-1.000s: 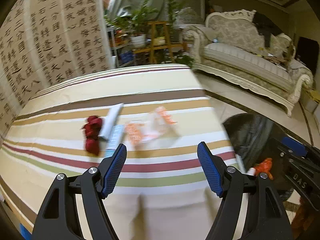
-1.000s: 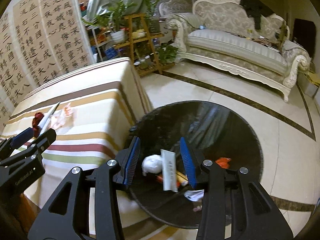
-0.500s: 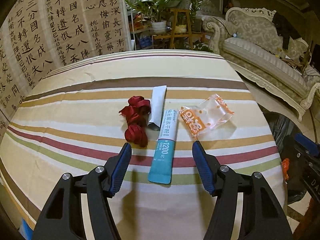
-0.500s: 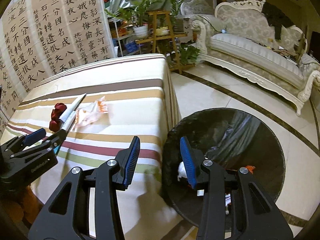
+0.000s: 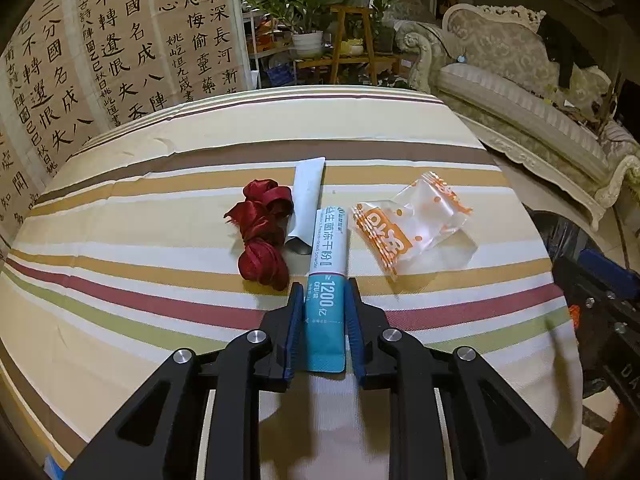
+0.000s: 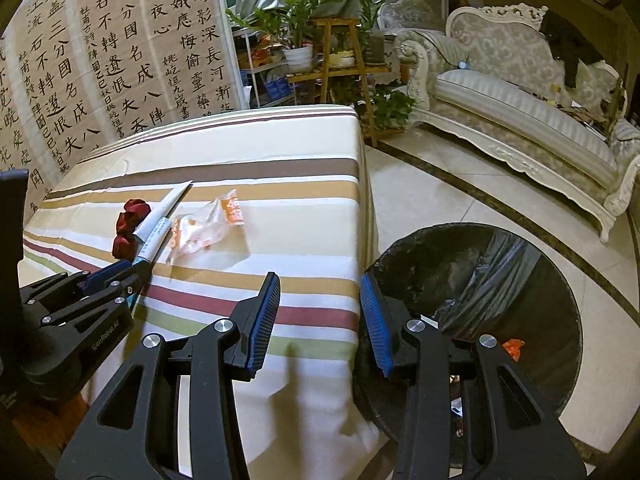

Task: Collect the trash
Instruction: 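Grasp the blue-and-white tube with the left tool while the right tool grasps the clear orange-printed wrapper, then carry the blue tube and clear wrapper over the black bin and open both tools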

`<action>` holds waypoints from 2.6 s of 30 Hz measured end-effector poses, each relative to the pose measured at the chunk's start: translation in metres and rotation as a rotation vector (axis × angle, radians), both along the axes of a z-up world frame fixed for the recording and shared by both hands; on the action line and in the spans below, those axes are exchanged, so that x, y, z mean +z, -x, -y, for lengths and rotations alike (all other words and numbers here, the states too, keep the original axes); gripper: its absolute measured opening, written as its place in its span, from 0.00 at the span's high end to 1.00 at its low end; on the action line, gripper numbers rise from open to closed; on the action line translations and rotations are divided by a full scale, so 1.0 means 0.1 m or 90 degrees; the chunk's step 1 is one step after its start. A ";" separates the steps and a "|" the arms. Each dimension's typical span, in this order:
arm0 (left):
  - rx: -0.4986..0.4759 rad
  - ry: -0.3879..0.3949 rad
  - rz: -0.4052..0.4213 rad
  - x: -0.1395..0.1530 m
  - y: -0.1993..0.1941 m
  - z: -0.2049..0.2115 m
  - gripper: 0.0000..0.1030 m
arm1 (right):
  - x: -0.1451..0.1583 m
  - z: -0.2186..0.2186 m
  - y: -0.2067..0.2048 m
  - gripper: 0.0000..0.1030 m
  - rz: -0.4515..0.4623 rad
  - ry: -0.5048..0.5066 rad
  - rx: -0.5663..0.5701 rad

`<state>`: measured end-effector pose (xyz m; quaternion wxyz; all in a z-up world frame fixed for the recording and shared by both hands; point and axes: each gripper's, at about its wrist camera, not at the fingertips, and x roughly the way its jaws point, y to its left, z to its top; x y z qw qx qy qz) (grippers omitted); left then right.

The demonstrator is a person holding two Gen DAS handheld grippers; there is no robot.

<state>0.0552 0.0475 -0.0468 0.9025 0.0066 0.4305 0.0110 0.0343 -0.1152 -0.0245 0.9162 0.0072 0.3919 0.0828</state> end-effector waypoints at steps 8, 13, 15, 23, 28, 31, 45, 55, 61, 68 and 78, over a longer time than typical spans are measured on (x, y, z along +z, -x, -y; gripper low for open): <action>0.002 0.027 0.021 0.15 0.10 -0.13 0.80 | 0.01 -0.19 -0.02 0.60 -0.001 0.009 0.022; 0.006 0.047 0.041 0.28 0.20 -0.27 0.80 | 0.03 -0.35 -0.07 0.52 -0.001 0.009 0.040; 0.010 0.049 0.051 0.33 0.23 -0.32 0.80 | 0.05 -0.41 -0.08 0.51 -0.001 0.011 0.049; 0.049 0.050 0.064 0.38 0.21 -0.68 0.80 | 0.03 -0.74 -0.21 0.38 -0.007 0.015 0.087; 0.085 0.048 0.062 0.33 0.19 -0.94 0.80 | 0.00 -0.91 -0.33 0.35 -0.016 0.029 0.099; 0.101 0.043 0.063 0.31 0.19 -1.05 0.80 | -0.03 -1.00 -0.41 0.35 -0.023 0.041 0.106; 0.121 0.060 0.045 0.19 0.15 -1.20 0.80 | -0.17 -1.18 -0.51 0.63 -0.053 0.082 0.117; 0.124 0.067 0.044 0.17 0.16 -1.24 0.80 | -0.17 -1.17 -0.50 0.93 -0.045 0.083 0.111; 0.126 0.070 0.042 0.16 0.18 -1.25 0.80 | -0.16 -1.14 -0.47 0.99 -0.035 0.081 0.105; 0.121 0.070 0.047 0.17 0.20 -1.24 0.80 | -0.13 -1.09 -0.39 0.99 -0.025 0.081 0.099; 0.104 0.073 0.056 0.22 0.25 -1.14 0.80 | 0.01 -0.94 -0.23 0.99 -0.004 0.066 0.088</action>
